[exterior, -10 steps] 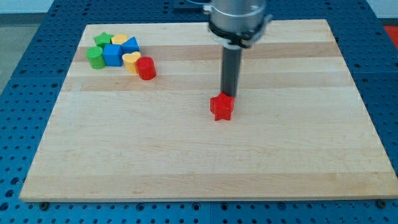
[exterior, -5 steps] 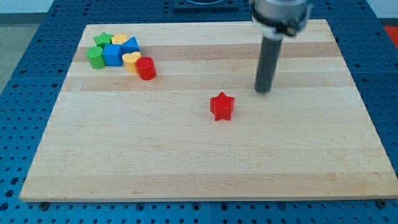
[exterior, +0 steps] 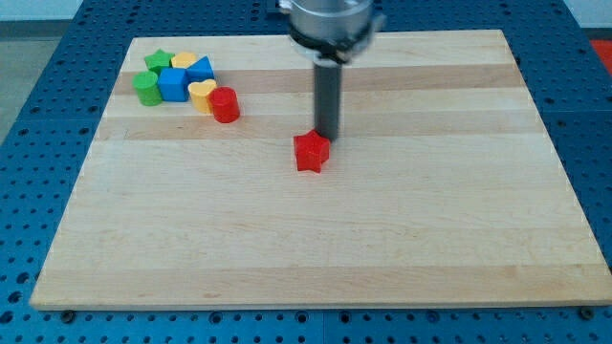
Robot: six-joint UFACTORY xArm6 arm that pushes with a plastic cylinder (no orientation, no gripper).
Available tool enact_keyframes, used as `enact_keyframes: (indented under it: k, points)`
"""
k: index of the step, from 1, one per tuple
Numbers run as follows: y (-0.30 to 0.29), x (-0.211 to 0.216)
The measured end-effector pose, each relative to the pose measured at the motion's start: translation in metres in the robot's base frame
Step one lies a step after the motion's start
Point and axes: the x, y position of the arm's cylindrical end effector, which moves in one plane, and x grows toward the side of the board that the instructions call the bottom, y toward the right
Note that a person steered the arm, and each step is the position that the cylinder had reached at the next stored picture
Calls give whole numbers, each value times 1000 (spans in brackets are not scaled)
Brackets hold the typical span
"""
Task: Move the red star into the yellow hexagon
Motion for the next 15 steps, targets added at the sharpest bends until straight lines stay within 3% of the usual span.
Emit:
enact_keyframes:
  k: [1,2,3,4,6,7,8,10,11,13,15]
  points:
    - [-39,-53]
    - [-22,-55]
    - [41,-35]
    - [56,-9]
    - [46,99]
    - [37,115]
    - [14,101]
    - [-25,-65]
    - [-40,-101]
    - [-44,-97]
    - [-106,-96]
